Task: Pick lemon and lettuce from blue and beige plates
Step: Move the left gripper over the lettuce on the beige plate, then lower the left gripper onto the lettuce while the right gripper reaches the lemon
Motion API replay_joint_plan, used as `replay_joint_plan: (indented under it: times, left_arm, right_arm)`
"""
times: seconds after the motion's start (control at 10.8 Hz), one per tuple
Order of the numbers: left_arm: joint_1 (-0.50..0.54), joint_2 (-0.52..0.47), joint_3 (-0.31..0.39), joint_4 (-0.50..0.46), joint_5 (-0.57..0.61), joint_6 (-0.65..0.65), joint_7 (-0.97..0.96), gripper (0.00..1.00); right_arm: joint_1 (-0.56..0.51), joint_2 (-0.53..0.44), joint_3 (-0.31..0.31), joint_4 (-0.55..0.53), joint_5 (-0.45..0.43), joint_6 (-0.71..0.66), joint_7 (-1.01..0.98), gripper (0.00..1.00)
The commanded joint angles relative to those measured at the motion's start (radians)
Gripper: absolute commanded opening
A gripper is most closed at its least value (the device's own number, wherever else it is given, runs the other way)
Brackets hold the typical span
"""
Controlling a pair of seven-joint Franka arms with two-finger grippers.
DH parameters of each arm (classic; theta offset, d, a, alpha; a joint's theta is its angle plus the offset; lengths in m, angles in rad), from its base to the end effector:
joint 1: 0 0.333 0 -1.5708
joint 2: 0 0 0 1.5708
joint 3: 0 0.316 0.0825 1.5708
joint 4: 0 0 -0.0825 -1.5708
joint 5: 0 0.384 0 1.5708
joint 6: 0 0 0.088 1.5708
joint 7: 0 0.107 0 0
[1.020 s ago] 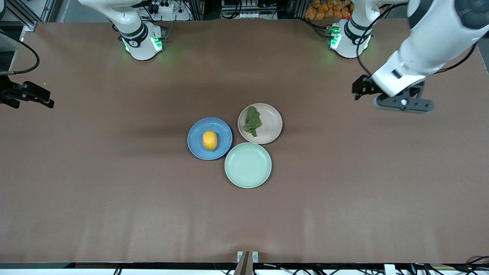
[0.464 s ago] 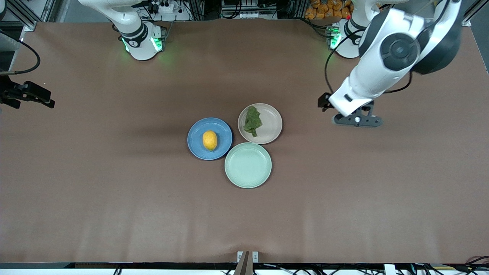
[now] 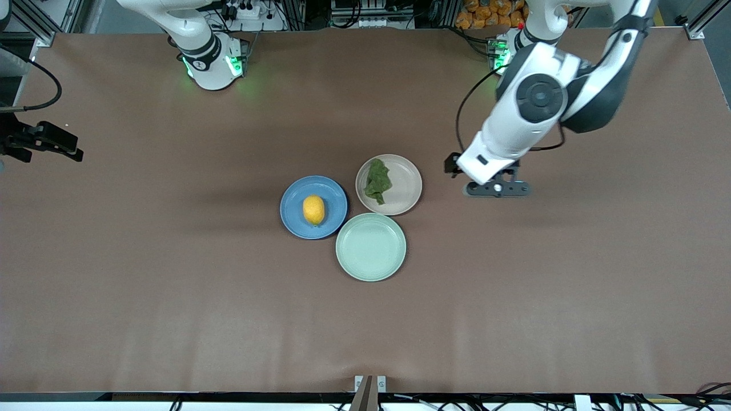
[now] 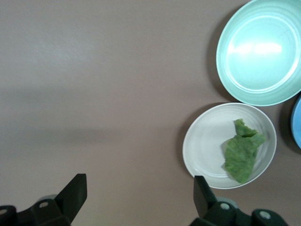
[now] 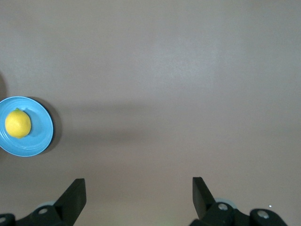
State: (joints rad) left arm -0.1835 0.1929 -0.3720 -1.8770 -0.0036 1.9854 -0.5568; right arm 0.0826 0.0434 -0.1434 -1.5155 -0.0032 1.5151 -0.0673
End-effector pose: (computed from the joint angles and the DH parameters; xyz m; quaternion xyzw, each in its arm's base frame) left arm 0.5109 -0.3067 0.4094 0.9987 0.0033 -0.0496 0.0122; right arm 0.5613 -0.0327 0.6217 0.9997 0.0032 -0.0219 0.0033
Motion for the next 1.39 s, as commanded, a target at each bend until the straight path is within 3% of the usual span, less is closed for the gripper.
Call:
replay_joint_plan:
  times: [0.0, 0.37, 0.56, 1.11, 1.3]
  left_arm:
    - [-0.049, 0.045, 0.001, -0.002, -0.004, 0.050, -0.104, 1.00]
    - [-0.108, 0.103, 0.001, -0.002, 0.008, 0.108, -0.213, 1.00]
    - [-0.141, 0.141, 0.001, 0.002, 0.056, 0.142, -0.302, 1.00]
    - [-0.191, 0.226, 0.002, 0.038, 0.056, 0.190, -0.379, 1.00]
    - [-0.206, 0.258, 0.004, 0.045, 0.065, 0.203, -0.405, 1.00]
  right_arm:
    - [-0.006, 0.007, 0.005, 0.017, 0.019, -0.013, 0.008, 1.00]
    - [-0.003, 0.007, 0.007, 0.014, 0.020, -0.021, 0.009, 1.00]
    - [0.023, 0.019, 0.007, 0.012, 0.020, -0.030, 0.012, 1.00]
    - [0.111, 0.081, 0.007, 0.014, 0.025, -0.020, 0.012, 1.00]
    - [0.112, 0.107, 0.007, 0.014, 0.095, -0.012, 0.021, 1.00]
